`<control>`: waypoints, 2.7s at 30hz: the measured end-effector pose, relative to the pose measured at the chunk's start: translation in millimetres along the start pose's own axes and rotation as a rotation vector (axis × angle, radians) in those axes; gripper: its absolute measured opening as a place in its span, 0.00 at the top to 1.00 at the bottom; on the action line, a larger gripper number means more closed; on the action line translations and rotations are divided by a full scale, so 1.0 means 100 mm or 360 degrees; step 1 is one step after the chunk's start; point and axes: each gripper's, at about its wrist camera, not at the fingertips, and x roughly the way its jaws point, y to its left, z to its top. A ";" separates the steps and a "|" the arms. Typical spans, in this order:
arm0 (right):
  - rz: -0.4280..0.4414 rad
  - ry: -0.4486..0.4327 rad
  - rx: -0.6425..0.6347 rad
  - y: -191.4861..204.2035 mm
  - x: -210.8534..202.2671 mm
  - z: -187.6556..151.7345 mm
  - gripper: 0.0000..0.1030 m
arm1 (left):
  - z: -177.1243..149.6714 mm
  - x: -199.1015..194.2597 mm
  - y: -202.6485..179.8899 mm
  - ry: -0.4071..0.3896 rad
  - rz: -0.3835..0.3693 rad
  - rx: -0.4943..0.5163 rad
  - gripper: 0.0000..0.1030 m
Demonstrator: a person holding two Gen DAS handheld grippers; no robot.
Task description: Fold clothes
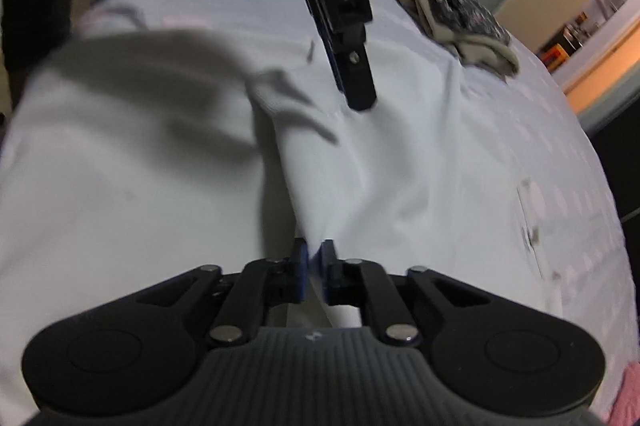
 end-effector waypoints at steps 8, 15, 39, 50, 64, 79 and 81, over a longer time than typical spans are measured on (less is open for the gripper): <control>-0.0057 -0.0111 0.0534 -0.38 -0.21 -0.31 0.54 | -0.08 0.12 0.14 0.0144 0.0160 -0.0051 0.77; -0.0016 0.0135 0.0783 -0.49 -0.17 -0.67 0.54 | -0.12 -0.35 -0.08 0.0093 0.0159 0.0196 0.73; 0.0331 0.0463 0.0268 0.64 -0.61 -1.16 0.40 | -1.44 -0.34 -0.47 0.0520 0.0202 0.0872 0.51; 0.0295 0.0449 0.0345 0.60 -0.63 -1.19 0.40 | -1.62 -0.54 -0.51 0.0452 0.0137 0.1023 0.52; 0.0306 0.0482 0.0296 0.59 -0.53 -1.16 0.35 | -1.66 -0.59 -0.52 0.0457 0.0154 0.1055 0.52; 0.0308 0.0505 0.0287 0.62 -0.52 -1.27 0.31 | -1.66 -0.54 -0.54 0.0484 0.0156 0.1057 0.52; 0.0308 0.0504 0.0286 0.63 -0.52 -1.28 0.31 | -1.66 -0.54 -0.55 0.0486 0.0154 0.1061 0.52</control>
